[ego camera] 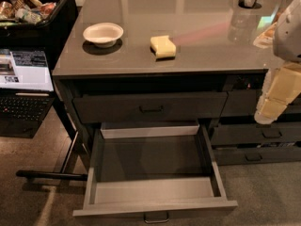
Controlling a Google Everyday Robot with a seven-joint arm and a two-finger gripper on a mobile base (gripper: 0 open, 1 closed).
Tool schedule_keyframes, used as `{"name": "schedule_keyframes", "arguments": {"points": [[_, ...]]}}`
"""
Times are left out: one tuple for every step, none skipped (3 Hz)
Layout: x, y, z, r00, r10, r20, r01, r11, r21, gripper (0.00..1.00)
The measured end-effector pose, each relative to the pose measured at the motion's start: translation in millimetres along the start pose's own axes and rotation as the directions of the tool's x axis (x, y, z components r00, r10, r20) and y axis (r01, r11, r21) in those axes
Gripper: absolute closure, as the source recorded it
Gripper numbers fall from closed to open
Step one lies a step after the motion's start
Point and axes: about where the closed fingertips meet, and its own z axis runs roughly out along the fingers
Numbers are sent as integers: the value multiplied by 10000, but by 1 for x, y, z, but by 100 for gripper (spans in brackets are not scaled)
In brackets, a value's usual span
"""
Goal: Place sponge into middle drawer
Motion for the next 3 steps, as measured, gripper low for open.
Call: {"name": "schedule_keyframes", "arguments": {"points": [[-2, -3, 0, 10000, 46, 56, -47, 10000, 76, 0], [-16, -30, 17, 9930, 879, 791, -901, 9957, 238, 0], [-35, -62, 51, 9516, 2311, 2028, -2388, 9710, 139, 0]]}}
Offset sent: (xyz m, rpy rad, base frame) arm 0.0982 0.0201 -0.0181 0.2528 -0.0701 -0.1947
